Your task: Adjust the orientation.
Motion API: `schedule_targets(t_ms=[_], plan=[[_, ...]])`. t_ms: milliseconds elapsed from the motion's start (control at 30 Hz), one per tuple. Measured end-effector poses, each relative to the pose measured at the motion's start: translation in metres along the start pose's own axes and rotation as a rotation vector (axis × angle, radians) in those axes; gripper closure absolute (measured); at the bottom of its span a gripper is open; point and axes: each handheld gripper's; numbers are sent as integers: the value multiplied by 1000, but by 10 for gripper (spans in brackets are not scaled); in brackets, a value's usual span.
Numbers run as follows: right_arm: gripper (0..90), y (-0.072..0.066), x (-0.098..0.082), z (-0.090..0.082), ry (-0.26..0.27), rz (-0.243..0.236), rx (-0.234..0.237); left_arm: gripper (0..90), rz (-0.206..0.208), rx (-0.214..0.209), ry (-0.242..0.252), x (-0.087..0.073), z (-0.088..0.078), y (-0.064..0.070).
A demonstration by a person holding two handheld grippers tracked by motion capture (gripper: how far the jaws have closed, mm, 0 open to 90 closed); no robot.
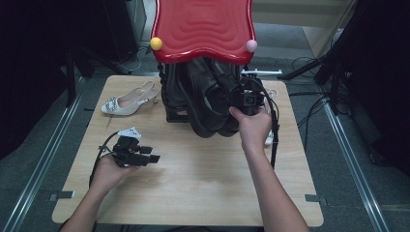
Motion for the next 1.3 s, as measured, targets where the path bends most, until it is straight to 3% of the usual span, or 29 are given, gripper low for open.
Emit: schedule_targets(t_ms=[100, 367, 467, 733, 867, 1100, 1300], plan=[[833, 1, -1, 10, 46, 12, -31, 432, -1, -5, 1, 0, 0, 0], [831, 1, 0, 40, 103, 57, -93, 433, 4, -5, -2, 0, 1, 0], [830, -6, -2, 48, 120, 38, -132, 433, 4, -6, -2, 0, 1, 0], [824, -15, -2, 59, 139, 88, -150, 433, 7, -8, -2, 1, 2, 1], [822, -16, 0, 60, 151, 118, -134, 433, 6, -9, -3, 1, 3, 1], [825, -22, 7, 59, 184, 118, -159, 433, 7, -9, -2, 1, 2, 1], [816, -23, 7, 74, 194, 113, -184, 433, 9, -11, -2, 1, 2, 2]])
Point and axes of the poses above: each handheld gripper's, and its own axes: z roughly forward along the jaws, x roughly out of its top, y roughly to its right, and after that the axes turned 9 degrees about z, right-handed
